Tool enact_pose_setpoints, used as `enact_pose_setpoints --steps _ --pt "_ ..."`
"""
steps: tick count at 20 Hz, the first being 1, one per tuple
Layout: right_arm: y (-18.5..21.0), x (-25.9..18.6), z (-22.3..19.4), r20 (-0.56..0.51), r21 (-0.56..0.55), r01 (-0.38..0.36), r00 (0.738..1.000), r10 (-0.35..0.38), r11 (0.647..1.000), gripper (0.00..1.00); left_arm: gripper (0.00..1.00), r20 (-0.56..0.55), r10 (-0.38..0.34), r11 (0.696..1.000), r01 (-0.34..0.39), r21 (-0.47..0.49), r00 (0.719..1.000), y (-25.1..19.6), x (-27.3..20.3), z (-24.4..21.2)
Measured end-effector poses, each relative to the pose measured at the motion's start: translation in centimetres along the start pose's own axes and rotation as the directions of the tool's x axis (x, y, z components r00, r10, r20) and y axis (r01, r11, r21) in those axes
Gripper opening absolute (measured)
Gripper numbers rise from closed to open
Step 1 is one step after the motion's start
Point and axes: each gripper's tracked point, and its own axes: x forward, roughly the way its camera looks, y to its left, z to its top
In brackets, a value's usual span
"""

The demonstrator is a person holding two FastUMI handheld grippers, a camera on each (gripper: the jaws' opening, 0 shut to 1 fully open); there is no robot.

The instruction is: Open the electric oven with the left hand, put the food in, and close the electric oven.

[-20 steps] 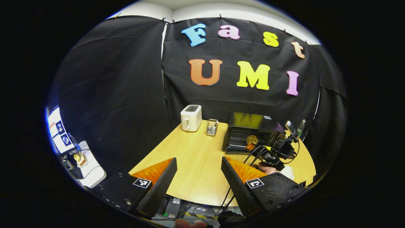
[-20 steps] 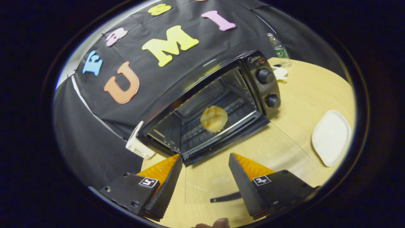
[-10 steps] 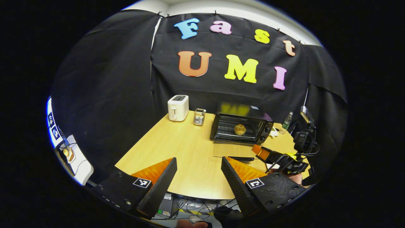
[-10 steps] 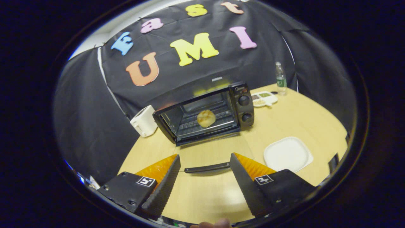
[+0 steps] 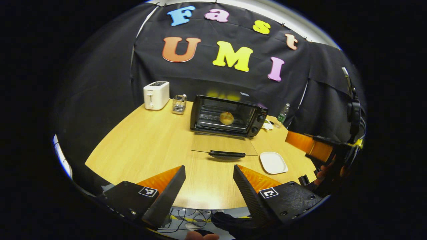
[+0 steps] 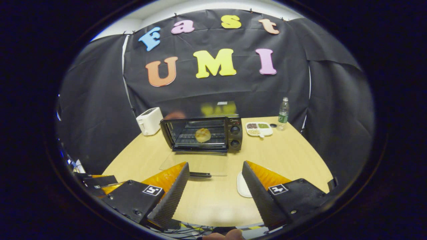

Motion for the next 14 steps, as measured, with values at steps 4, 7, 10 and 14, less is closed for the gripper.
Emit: enact_pose_setpoints --steps 4,7,10,14 --pt "-2.9 -0.6 0.4 -0.008 0.015 0.044 0.999 -0.044 0.999 0.96 0.95 -0.063 -0.04 0.999 0.041 0.008 0.997 -2.1 5.5 -2.9" --pt "-6.1 -0.7 -1.1 -0.061 0.025 0.112 0.992 -0.111 0.993 0.96 0.95 -0.126 -0.041 0.999 0.041 -0.004 0.991 -3.2 9.4 -5.3" --pt "-9.0 -1.2 -1.4 -0.077 0.022 0.175 0.982 -0.173 0.984 0.97 0.95 -0.16 -0.04 0.999 0.042 0.008 0.986 -3.8 12.7 -6.2" --pt "-11.7 -2.1 -1.2 -0.087 0.042 0.235 0.969 -0.231 0.971 0.97 0.95 -0.2 -0.013 0.999 0.021 0.04 0.98 -3.8 16.8 -6.8"
